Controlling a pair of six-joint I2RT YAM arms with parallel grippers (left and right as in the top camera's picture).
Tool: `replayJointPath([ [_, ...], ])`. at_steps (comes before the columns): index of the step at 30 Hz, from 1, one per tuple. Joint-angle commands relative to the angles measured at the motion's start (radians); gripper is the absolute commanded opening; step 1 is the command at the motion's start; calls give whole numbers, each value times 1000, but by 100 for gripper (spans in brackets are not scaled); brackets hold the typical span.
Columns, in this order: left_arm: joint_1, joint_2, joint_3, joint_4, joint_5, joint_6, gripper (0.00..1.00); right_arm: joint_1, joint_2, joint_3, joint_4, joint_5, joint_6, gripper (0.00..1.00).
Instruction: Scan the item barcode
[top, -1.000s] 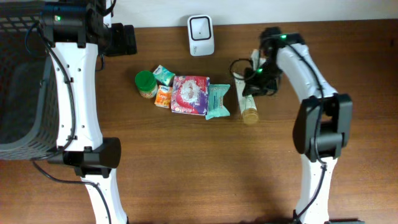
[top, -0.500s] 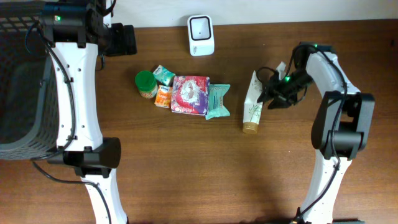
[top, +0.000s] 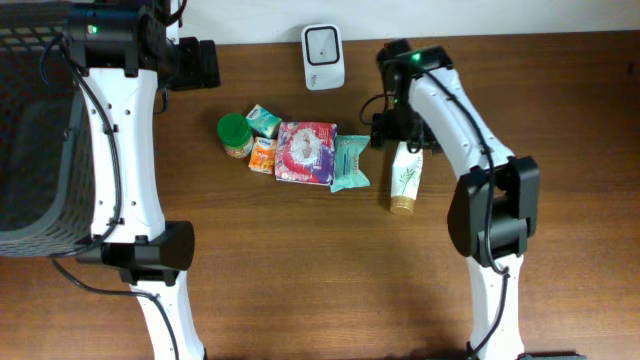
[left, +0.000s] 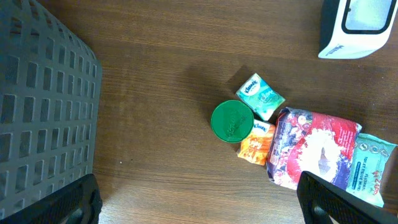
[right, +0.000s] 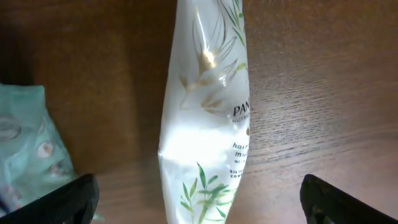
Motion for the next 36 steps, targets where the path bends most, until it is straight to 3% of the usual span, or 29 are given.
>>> replayJointPath([
  [1,3,-11,11,-1,-8,5,99,9,-10,-113,72,70,87,98],
  [2,3,-11,11,-1,-8,5,99,9,-10,-140,94,71,86,91],
  [4,3,-11,11,-1,-8,5,99,9,-10,-194,139,70,87,67],
  [7,3,-11,11,-1,-8,5,99,9,-10,-240,189,71,87,57],
  [9,3,-11,11,-1,-8,5,99,9,-10,-240,188,70,85,40],
  [10,3,-11,11,-1,-8,5,99,8,-11,-229,177,70,85,26],
  [13,3,-11,11,-1,-8,5,99,7,-11,-157,121,57,65,9],
  [17,3,-11,11,-1,-8,5,99,2,-11,19,37,-134,-147,8],
  [19,3,-11,11,-1,-8,5,99,-26,-11,86,1,-342,-322,8],
  [23,3,-11,11,-1,-8,5,99,-118,-11,89,-28,-735,-519,7],
  [25,3,-11,11,-1,-8,5,99,-167,-11,89,-43,-818,-545,7],
  [29,3,-11,11,-1,-8,5,99,-208,-11,88,-65,-692,-507,6],
  [33,3,-11,11,-1,-8,5,99,-171,-11,88,-85,-50,-167,4],
  [36,3,-11,11,-1,-8,5,99,-108,-10,56,-81,236,13,5],
])
